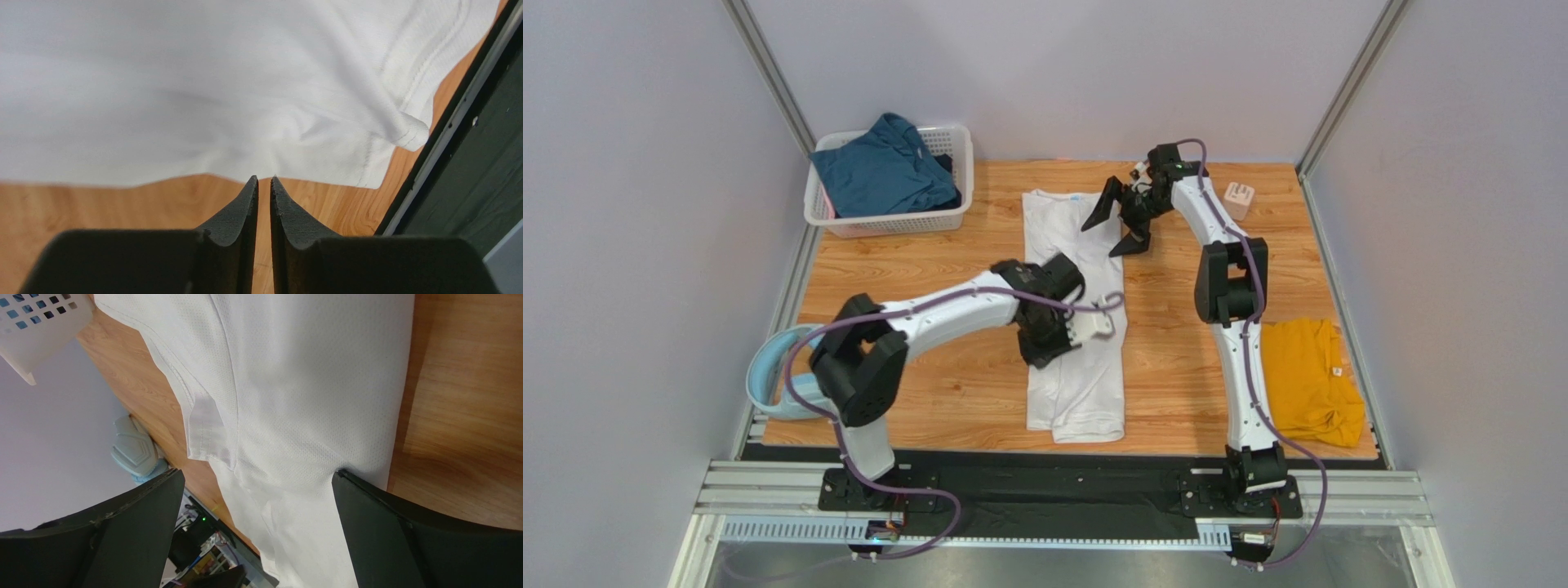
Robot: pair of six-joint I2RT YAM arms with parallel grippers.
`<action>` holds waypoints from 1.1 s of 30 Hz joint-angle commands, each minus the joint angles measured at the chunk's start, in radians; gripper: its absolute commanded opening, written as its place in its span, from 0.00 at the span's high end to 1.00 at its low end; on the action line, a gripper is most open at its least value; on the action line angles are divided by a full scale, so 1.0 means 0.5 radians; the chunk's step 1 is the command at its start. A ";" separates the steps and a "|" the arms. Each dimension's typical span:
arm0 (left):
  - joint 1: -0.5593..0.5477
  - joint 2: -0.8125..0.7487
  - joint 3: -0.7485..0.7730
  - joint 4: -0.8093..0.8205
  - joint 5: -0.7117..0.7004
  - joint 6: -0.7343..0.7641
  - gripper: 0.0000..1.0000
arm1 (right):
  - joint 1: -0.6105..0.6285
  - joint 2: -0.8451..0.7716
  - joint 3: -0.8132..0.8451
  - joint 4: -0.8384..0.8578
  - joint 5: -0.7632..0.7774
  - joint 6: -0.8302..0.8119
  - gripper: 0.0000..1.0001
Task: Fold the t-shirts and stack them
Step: Rotate the tshirt 90 degrees
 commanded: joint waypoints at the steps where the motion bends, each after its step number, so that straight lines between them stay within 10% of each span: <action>1: 0.374 -0.513 0.223 0.039 0.054 -0.265 0.83 | 0.041 -0.386 -0.079 0.111 0.196 -0.083 0.00; 10: 0.540 -0.833 0.107 0.314 -0.068 -0.446 0.82 | 0.130 -1.449 -1.204 0.227 0.517 -0.040 0.00; 21: 0.583 0.351 0.992 0.287 0.072 -0.682 0.88 | 0.587 -2.803 -3.125 0.498 0.390 0.055 0.00; 33: 0.598 0.790 1.555 0.348 0.250 -0.870 0.88 | 0.909 -3.022 -3.381 0.546 0.187 0.000 0.02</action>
